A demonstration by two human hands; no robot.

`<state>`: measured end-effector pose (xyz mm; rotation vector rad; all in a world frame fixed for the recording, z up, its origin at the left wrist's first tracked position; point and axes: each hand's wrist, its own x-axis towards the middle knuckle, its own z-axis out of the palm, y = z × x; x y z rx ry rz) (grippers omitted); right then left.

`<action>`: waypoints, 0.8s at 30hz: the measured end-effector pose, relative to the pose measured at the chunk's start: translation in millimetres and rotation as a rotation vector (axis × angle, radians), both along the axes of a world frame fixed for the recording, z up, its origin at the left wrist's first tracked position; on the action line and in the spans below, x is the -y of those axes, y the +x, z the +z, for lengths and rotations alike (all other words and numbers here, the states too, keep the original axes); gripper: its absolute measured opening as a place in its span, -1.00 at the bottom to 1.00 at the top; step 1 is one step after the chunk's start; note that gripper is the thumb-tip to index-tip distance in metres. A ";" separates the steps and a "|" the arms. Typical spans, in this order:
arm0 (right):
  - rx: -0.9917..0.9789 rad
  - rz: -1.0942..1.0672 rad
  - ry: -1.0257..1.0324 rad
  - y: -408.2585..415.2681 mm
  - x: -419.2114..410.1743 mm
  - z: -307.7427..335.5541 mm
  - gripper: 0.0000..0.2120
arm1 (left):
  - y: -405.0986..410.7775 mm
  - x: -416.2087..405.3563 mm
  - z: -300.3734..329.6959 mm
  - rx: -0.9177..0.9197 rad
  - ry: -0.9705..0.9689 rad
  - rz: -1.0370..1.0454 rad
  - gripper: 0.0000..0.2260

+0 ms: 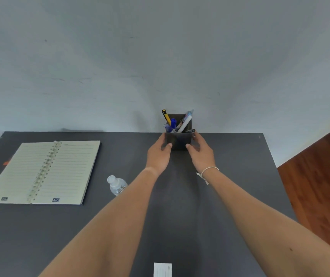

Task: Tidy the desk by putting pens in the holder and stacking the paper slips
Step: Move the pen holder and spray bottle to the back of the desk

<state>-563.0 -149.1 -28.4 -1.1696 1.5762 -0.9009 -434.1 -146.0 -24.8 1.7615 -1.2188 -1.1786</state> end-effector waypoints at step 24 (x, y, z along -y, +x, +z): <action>0.036 0.101 0.035 24.4 -155.1 16.5 -0.56 | 59.6 -192.4 21.2 0.043 0.001 0.104 -0.66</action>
